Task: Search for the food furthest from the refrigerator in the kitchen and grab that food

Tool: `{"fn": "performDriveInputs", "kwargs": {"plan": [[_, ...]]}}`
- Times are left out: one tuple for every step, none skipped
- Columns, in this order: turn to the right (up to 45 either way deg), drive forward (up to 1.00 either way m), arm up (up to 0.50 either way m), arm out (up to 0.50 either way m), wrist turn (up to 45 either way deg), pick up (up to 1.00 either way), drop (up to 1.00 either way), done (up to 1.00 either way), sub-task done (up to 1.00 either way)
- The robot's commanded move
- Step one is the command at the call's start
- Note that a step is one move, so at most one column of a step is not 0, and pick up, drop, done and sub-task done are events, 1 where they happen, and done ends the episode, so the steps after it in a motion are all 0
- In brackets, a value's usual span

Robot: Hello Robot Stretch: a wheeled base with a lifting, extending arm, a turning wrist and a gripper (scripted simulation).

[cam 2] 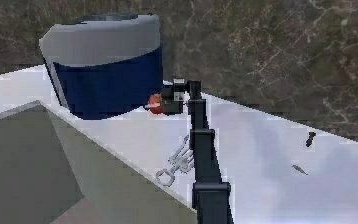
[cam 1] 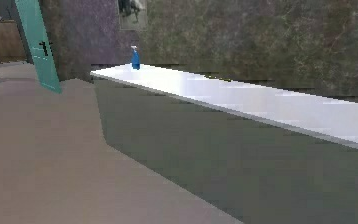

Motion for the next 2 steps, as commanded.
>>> {"fn": "performDriveInputs", "kwargs": {"plan": [[0.0,0.0,0.1,0.0,0.0,0.0,0.0,0.0,0.0],[0.0,0.0,0.0,0.0,0.0,0.0,0.0,1.0,0.0]]}}
